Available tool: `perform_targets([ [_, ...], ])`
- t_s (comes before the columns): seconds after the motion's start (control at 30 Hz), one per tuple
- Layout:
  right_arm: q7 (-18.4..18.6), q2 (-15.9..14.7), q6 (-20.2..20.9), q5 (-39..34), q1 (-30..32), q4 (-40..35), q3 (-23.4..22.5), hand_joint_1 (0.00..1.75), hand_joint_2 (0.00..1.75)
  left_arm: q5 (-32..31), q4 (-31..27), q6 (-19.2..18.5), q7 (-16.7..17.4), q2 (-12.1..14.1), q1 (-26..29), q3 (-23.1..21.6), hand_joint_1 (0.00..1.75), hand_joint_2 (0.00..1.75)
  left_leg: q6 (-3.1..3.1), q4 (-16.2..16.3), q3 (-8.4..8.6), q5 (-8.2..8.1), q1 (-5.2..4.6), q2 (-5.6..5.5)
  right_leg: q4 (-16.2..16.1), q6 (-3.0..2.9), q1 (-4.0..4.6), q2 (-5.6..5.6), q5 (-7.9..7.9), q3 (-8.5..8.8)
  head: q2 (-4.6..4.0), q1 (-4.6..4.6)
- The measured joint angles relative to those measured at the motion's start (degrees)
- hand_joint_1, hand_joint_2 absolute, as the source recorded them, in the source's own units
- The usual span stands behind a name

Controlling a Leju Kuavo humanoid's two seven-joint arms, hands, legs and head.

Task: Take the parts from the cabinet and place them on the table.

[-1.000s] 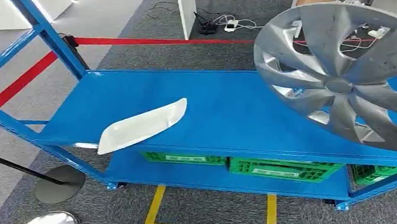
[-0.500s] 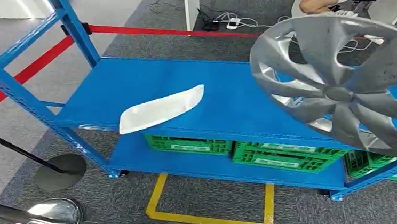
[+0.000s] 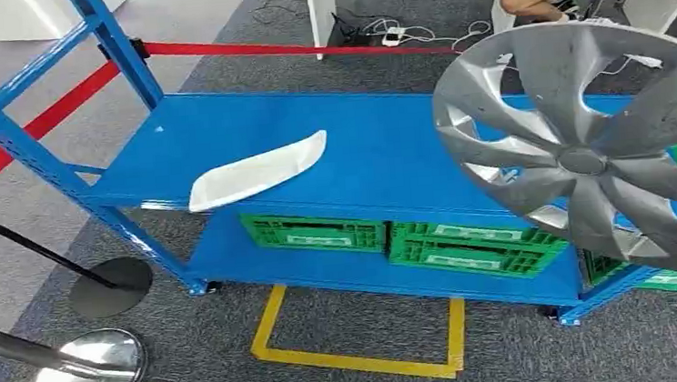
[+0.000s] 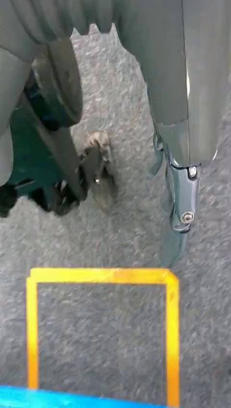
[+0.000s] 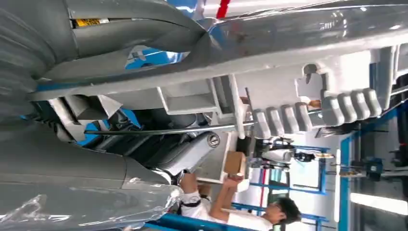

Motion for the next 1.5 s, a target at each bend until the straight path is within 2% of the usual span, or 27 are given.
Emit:
perform_targets([
  [0.03,0.2,0.0,0.2,-0.2,0.3,0.0,-0.1,1.75,1.75,-0.2,0.1,-0.2,0.1,-0.1,0.1,0.0,0.0,1.75,-0.15,4.2,-1.27,-1.82,0.14,0.0,0.0,0.02,0.04,-0.02,0.37,-0.47,0.0,0.0],
  [0.1,0.4,0.0,0.6,-0.3,1.2,-0.1,-0.2,1.75,1.75,-0.2,0.3,-0.5,0.3,-0.3,0.2,-0.1,0.0,1.75,-0.26,5.6,-0.55,-1.38,0.33,0.0,0.0,0.11,0.05,-0.03,1.1,-1.39,0.0,-0.02],
  [0.13,0.5,0.0,0.6,-0.3,1.7,-0.3,-0.3,1.75,1.75,-0.2,0.5,-0.7,0.5,-0.4,0.2,-0.2,0.0,1.75,-0.17,2.6,1.61,0.43,0.37,0.0,0.0,0.27,0.05,0.0,1.45,-1.85,0.0,0.0],
  [0.2,0.6,0.0,0.6,-0.3,2.4,-0.8,-0.6,1.75,1.75,-0.2,0.7,-1.0,0.6,-0.4,0.1,-0.1,0.0,1.75,0.33,-8.2,8.94,3.79,0.39,-0.03,0.0,0.77,0.04,0.12,2.05,-2.35,0.0,0.0],
  [0.23,0.6,0.0,0.6,-0.3,2.7,-1.0,-0.8,1.75,1.75,-0.2,0.7,-1.0,0.6,-0.5,0.0,0.0,0.0,1.75,0.66,-12.3,11.85,3.2,0.3,-0.08,0.1,1.07,0.17,0.13,2.3,-2.53,0.0,-0.02],
  [0.27,0.6,0.0,0.6,-0.3,2.8,-1.2,-1.1,1.75,1.75,-0.2,0.8,-1.0,0.6,-0.5,-0.1,0.0,0.0,1.75,0.84,-13.6,12.2,3.13,0.13,-0.17,0.1,1.43,0.27,0.1,2.65,-2.8,0.0,0.09],
  [0.33,0.6,0.0,0.6,-0.3,2.9,-1.4,-1.4,1.75,1.75,-0.1,1.0,-1.0,0.6,-0.5,-0.2,0.0,0.0,1.75,1.27,-13.3,11.46,3.48,-0.14,-0.16,0.0,2.24,0.01,0.1,3.42,-3.05,0.0,-0.02],
  [0.4,0.6,0.0,0.6,-0.3,3.3,-1.5,-1.4,1.75,1.75,-0.1,1.1,-1.0,0.7,-0.5,-0.1,-0.1,0.0,1.75,2.44,-13.7,10.83,4.49,0.18,0.11,0.3,2.88,-0.24,0.21,3.28,-3.73,0.0,-0.07],
  [0.47,0.6,0.0,0.6,-0.3,3.5,-1.5,-1.4,1.75,1.75,-0.1,1.2,-1.0,0.7,-0.5,-0.1,0.0,0.0,1.75,3.27,-13.7,9.83,5.23,0.06,0.19,5.4,3.15,-0.15,0.07,-2.22,-5.82,0.0,0.24],
  [0.53,0.7,0.0,0.6,-0.3,3.6,-1.5,-1.4,1.75,1.75,-0.1,1.4,-1.0,0.7,-0.7,-0.1,0.0,0.0,1.75,3.43,-13.7,8.52,6.24,-0.15,0.22,15.4,3.43,-0.14,0.07,-7.74,-8.7,0.0,0.24],
  [0.6,0.7,0.0,0.6,-0.3,3.8,-1.5,-1.4,1.75,1.75,-0.1,1.5,-1.0,0.7,-0.8,-0.1,-0.1,0.0,1.75,3.39,-13.6,7.36,7.17,-0.29,0.24,18.2,3.49,-0.14,0.07,-7.41,-8.26,0.0,0.24],
  [0.63,0.7,0.0,0.6,-0.3,3.8,-1.5,-1.4,1.75,1.75,-0.1,1.5,-1.0,0.7,-0.9,-0.1,-0.1,0.0,1.75,3.32,-13.4,6.8,7.58,-0.31,0.24,16.0,3.45,-0.14,0.06,-5.45,-6.32,0.0,0.24],
  [0.7,0.7,0.0,0.6,-0.3,3.8,-1.5,-1.4,1.75,1.75,-0.1,1.6,-1.0,0.7,-1.0,-0.1,-0.1,0.0,1.75,2.96,-13.0,5.7,8.26,-0.26,0.2,5.5,3.35,-0.17,-0.01,-1.73,0.81,0.0,0.24],
  [0.73,0.7,0.0,0.6,-0.3,3.7,-1.6,-1.5,1.75,1.75,-0.1,1.6,-1.0,0.7,-1.0,-0.1,0.0,0.0,1.75,2.59,-12.7,5.25,8.55,-0.37,0.16,0.5,3.38,-0.18,-0.15,-3.68,3.57,0.0,0.24],
  [0.77,0.7,0.0,0.6,-0.3,3.8,-1.7,-1.5,1.75,1.75,-0.1,1.7,-1.0,0.7,-1.0,-0.1,0.0,0.0,1.75,2.28,-12.4,4.94,8.83,-0.55,0.08,-0.7,2.88,0.13,0.06,-3.68,4.99,0.0,0.22],
  [0.83,0.7,0.0,0.6,-0.3,3.9,-1.7,-1.5,1.75,1.75,-0.1,1.7,-1.0,0.7,-1.0,0.0,0.0,0.0,1.75,1.76,-12.3,4.92,9.47,-0.5,0.07,-0.2,2.32,0.23,0.14,-3.49,3.59,0.0,0.24],
  [0.9,0.7,0.0,0.6,-0.3,3.8,-1.7,-1.5,1.75,1.75,-0.1,1.9,-1.0,0.7,-0.9,0.1,-0.1,0.0,1.75,1.15,-12.2,4.45,9.83,-0.42,0.06,-0.3,0.95,-0.07,-0.06,-2.74,2.75,0.0,0.22],
  [0.93,0.7,0.0,0.6,-0.3,3.8,-1.7,-1.5,1.75,1.75,-0.1,1.9,-1.0,0.7,-0.9,0.2,-0.1,0.0,1.75,0.69,-11.1,3.76,7.53,-0.34,0.04,-0.3,0.4,-0.05,-0.07,-2.23,2.38,0.0,0.04],
  [1.0,0.7,0.0,0.6,-0.3,3.8,-1.9,-1.5,1.75,1.75,-0.1,1.9,-1.0,0.7,-0.9,0.1,-0.1,0.0,1.75,-0.01,-3.4,1.14,0.61,-0.12,0.04,-0.2,0.06,-0.06,-0.07,-0.99,1.43,0.0,-0.18],
  [1.07,0.7,0.0,0.6,-0.3,3.9,-1.9,-1.5,1.75,1.75,-0.1,1.9,-1.0,0.7,-1.0,0.1,-0.1,0.0,1.75,-0.3,5.2,-1.2,-3.0,0.09,0.04,-0.1,0.06,-0.01,-0.09,-0.06,0.14,0.0,-0.13],
  [1.13,0.7,0.0,0.6,-0.3,3.9,-1.9,-1.5,1.75,1.75,-0.1,1.9,-1.0,0.7,-1.0,0.1,-0.1,0.0,1.75,-0.22,4.7,0.66,-1.23,0.2,0.04,-0.1,0.23,-0.01,-0.09,0.74,-0.92,0.0,-0.15],
  [1.2,0.7,0.0,0.6,-0.3,3.8,-1.9,-1.6,1.75,1.75,-0.1,1.9,-1.0,0.7,-1.0,0.0,-0.1,0.0,1.75,0.17,-4.9,7.04,2.43,0.21,0.03,-0.1,0.56,-0.01,-0.02,1.35,-1.57,0.0,-0.15],
  [1.27,0.7,0.0,0.6,-0.3,3.8,-1.9,-1.6,1.75,1.75,-0.1,1.9,-1.0,0.7,-1.0,-0.2,0.0,0.0,1.75,0.69,-13.3,12.65,2.8,0.02,-0.03,0.0,1.05,0.32,0.02,1.79,-2.12,0.0,-0.18],
  [1.33,0.3,0.0,0.6,1.0,3.6,-1.9,-1.5,1.75,1.75,0.5,1.9,-0.7,0.5,-1.0,-0.4,0.1,0.0,1.75,1.07,-13.6,11.86,3.02,-0.06,-0.06,0.0,1.87,0.26,0.01,2.68,-2.56,0.0,-0.11],
  [1.4,-0.3,0.0,0.6,1.5,3.0,-1.4,-1.2,1.75,1.75,0.8,2.1,-0.6,0.5,-1.0,-0.5,0.6,0.0,1.75,2.15,-13.7,11.16,3.73,-0.12,0.02,-0.2,2.7,0.12,0.06,3.33,-2.87,0.0,-0.15],
  [1.43,-0.7,0.0,0.6,1.6,2.9,-1.1,-1.2,1.75,1.75,0.8,2.1,-0.6,0.5,-1.0,-0.8,0.8,0.0,1.75,2.64,-13.8,10.93,4.17,0.08,0.12,0.6,2.82,0.01,0.06,2.31,-3.93,0.0,-0.03],
  [1.5,-1.0,0.0,0.6,1.6,2.4,-0.6,-1.0,1.75,1.75,0.8,2.3,-0.7,0.6,-1.0,-1.1,1.4,0.0,1.75,3.32,-13.8,10.01,4.95,0.02,0.14,8.5,3.14,0.01,-0.03,-3.28,-6.84,0.0,0.28],
])
